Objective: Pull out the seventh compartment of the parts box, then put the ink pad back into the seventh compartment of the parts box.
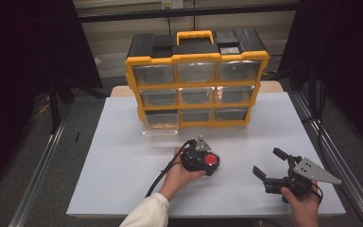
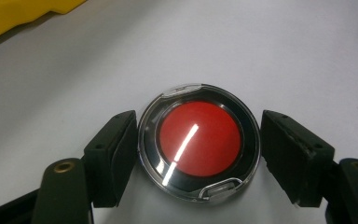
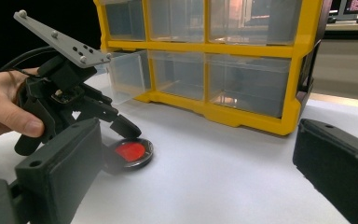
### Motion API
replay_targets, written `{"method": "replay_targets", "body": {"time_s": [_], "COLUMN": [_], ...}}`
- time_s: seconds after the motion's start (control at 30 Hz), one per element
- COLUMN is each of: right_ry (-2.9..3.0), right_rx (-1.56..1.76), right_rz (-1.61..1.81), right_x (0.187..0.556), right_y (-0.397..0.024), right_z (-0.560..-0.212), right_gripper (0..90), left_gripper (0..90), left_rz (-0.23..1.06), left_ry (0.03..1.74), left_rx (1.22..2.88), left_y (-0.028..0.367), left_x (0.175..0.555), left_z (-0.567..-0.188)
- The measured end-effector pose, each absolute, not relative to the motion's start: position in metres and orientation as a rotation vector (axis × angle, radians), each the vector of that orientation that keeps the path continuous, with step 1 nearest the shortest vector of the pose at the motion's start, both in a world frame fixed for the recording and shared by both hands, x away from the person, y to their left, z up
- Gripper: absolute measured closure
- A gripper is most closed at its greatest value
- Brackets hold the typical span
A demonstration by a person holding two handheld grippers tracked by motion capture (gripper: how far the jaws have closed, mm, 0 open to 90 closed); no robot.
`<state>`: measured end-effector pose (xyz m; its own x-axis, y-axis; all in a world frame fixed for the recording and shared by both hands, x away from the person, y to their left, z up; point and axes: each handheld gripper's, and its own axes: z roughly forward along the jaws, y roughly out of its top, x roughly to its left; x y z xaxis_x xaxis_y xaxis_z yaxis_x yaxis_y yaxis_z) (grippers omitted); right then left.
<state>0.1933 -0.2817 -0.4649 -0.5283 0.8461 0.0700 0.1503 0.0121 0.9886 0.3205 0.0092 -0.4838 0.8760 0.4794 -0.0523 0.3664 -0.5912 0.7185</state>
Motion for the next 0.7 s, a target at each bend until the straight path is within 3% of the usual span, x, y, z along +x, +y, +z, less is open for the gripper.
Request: {"method": "replay_targets", "body": {"time_s": [0.7], "right_ry": [1.714], "right_rx": [1.022], "right_rz": [1.575], "right_x": [0.196], "right_y": [-0.280], "right_z": [-0.465], "right_gripper": [1.5], "left_gripper": [29.2], "left_rz": [0.167], "left_ry": [0.609], "left_rx": [2.248], "left_y": [0.022], "left_x": [0.324], "left_z": [-0.467]}}
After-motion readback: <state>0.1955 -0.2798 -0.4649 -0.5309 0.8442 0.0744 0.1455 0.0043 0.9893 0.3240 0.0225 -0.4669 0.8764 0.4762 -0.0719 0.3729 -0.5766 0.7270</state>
